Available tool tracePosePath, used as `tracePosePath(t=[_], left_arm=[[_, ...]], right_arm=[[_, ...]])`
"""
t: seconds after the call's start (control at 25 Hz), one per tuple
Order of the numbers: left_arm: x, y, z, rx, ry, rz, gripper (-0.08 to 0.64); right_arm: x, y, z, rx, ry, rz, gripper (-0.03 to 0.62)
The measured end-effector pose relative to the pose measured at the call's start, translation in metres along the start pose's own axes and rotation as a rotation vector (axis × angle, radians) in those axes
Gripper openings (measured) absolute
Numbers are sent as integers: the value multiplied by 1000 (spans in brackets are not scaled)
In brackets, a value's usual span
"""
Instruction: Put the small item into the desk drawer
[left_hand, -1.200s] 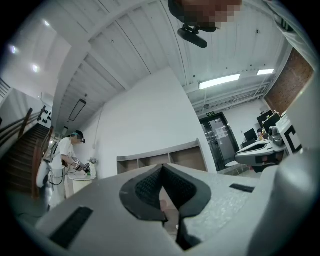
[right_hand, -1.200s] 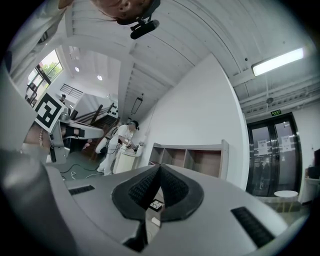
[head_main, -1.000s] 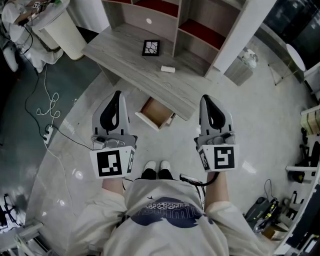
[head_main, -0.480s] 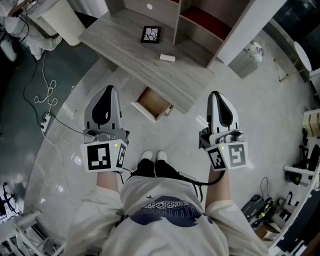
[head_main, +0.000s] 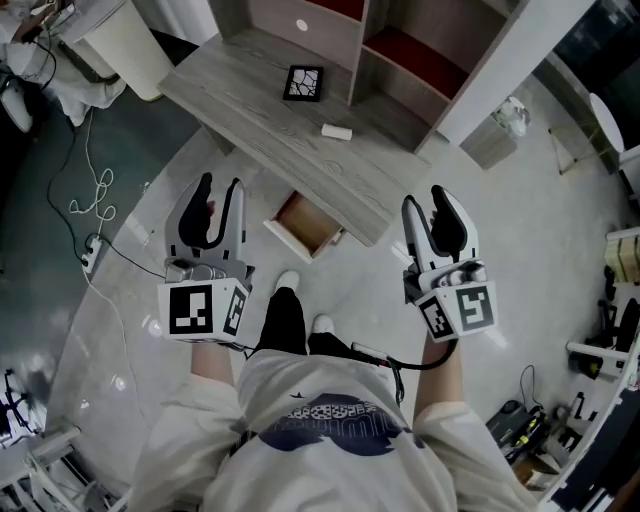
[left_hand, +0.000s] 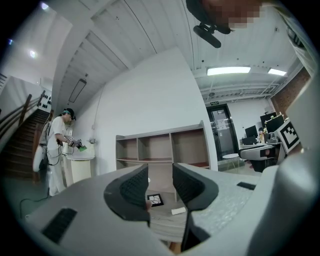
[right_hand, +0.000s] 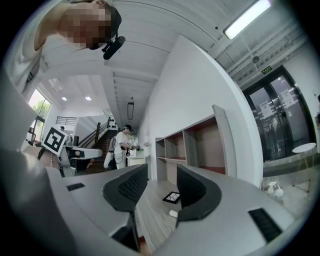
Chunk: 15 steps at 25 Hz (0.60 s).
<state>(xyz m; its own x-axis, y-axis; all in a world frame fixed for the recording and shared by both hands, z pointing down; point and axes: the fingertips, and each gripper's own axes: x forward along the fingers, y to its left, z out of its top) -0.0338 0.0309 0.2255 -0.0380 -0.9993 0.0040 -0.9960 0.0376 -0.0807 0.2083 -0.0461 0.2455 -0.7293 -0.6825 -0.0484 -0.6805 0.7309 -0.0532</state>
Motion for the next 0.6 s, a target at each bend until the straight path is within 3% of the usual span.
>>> tracePosePath(t=[0.6], left_arm=[[122, 96, -17, -27, 7, -98, 135]], right_arm=[[120, -8, -24, -36, 79, -108, 175]])
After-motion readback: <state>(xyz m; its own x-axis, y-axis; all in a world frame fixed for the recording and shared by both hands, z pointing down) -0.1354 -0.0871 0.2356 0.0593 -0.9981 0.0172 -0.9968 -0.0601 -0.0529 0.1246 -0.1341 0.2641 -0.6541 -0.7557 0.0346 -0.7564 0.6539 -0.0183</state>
